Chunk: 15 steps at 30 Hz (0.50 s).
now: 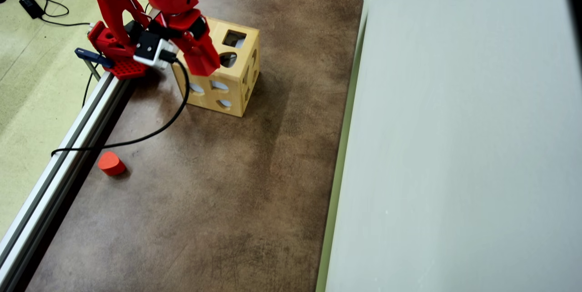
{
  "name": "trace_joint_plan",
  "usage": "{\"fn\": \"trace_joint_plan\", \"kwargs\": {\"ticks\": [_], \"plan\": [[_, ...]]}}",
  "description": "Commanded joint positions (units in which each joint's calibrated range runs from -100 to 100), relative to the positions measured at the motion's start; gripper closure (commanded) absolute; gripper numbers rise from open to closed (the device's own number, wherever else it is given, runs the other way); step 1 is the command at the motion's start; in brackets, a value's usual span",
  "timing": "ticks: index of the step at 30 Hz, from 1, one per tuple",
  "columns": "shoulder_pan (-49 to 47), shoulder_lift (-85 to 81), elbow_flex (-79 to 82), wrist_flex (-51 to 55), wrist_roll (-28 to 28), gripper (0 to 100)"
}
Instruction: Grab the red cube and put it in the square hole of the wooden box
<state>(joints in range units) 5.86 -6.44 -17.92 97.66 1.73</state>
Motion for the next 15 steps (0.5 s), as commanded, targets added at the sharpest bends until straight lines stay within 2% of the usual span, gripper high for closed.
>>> {"fn": "trace_joint_plan", "kwargs": {"ticks": [1, 7, 15], "plan": [[-5.1, -2.3, 1.5, 0.4, -2.1, 98], [-10.9, -2.4, 10.8, 0.3, -5.3, 98], [-16.4, -2.3, 10.6, 0.2, -6.6, 98]]}}
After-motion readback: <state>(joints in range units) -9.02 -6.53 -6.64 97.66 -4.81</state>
